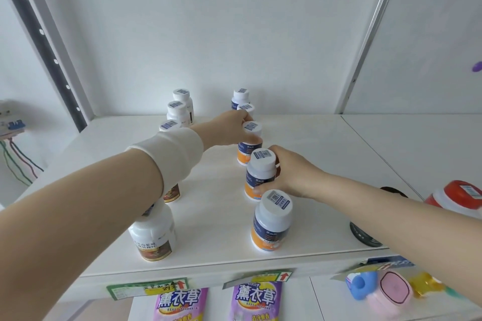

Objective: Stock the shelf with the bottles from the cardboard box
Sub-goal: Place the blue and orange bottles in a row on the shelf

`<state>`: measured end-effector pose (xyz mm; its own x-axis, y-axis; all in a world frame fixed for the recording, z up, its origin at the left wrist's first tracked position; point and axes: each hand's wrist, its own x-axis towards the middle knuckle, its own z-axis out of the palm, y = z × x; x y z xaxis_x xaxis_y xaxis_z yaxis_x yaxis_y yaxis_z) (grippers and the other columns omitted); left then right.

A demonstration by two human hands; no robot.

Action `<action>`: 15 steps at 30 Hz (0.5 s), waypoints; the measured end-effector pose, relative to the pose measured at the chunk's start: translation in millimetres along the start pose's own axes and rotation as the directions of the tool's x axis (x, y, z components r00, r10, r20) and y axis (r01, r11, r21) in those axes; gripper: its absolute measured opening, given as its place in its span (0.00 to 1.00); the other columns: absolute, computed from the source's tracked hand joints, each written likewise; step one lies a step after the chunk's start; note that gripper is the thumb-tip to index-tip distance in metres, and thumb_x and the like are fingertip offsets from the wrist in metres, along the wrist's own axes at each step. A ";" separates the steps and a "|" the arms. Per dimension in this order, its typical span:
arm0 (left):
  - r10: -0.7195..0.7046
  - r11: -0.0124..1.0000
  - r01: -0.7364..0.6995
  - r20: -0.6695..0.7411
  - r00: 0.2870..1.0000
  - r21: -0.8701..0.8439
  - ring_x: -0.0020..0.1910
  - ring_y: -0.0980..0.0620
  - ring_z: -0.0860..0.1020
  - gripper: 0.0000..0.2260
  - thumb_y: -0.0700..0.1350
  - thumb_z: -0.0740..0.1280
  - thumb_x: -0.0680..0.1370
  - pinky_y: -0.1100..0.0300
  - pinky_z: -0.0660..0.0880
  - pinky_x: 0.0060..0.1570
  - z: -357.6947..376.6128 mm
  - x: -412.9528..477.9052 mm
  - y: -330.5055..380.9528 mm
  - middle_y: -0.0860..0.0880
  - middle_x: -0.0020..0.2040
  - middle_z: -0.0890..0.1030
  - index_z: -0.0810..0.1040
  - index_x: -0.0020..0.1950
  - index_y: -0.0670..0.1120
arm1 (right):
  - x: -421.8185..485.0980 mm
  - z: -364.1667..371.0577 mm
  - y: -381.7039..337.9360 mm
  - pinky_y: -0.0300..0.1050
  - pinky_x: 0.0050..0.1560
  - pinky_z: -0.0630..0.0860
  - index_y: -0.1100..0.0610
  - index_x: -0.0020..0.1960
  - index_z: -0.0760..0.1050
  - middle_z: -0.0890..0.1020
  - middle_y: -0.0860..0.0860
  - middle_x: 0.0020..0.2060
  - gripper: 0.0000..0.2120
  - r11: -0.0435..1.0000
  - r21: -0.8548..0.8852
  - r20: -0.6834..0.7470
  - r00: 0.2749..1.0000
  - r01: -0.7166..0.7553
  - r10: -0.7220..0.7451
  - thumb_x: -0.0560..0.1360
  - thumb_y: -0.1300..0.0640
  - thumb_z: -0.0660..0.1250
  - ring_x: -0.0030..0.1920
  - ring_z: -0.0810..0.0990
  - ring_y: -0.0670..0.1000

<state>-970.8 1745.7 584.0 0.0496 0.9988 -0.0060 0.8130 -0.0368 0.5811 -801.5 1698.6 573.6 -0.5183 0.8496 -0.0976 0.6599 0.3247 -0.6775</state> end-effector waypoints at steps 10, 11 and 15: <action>0.017 0.992 -0.009 -0.061 0.998 0.127 0.56 0.50 0.74 0.25 0.54 0.71 0.72 0.59 0.68 0.52 -41.7 -33.5 20.9 0.50 0.60 0.75 0.69 0.64 0.46 | -19.9 -39.7 -6.4 0.41 0.53 0.69 0.53 0.68 0.64 0.72 0.49 0.61 0.36 0.999 -0.029 -0.040 0.998 -0.042 0.041 0.65 0.48 0.75 0.56 0.72 0.47; 0.028 0.980 -0.011 -0.083 0.996 0.199 0.57 0.49 0.74 0.25 0.53 0.70 0.72 0.58 0.68 0.52 -48.7 -43.5 25.2 0.50 0.60 0.75 0.69 0.65 0.46 | -23.5 -44.8 -8.6 0.40 0.53 0.69 0.53 0.68 0.64 0.72 0.50 0.63 0.36 0.998 -0.047 -0.050 0.998 -0.043 0.040 0.66 0.47 0.75 0.56 0.72 0.48; 0.060 0.809 0.042 -0.153 0.986 0.587 0.58 0.44 0.74 0.24 0.50 0.66 0.76 0.52 0.71 0.56 -63.7 -93.7 41.1 0.44 0.62 0.72 0.64 0.68 0.45 | -42.3 -54.4 -22.7 0.43 0.57 0.69 0.57 0.70 0.61 0.69 0.53 0.67 0.35 0.976 -0.215 -0.116 0.993 -0.020 -0.005 0.71 0.43 0.68 0.64 0.71 0.52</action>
<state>-978.9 1652.7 660.3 0.0084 0.9881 0.1535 0.9999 -0.0073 -0.0077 -765.0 1677.9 632.8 -0.4551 0.8904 -0.0094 0.7720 0.3893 -0.5024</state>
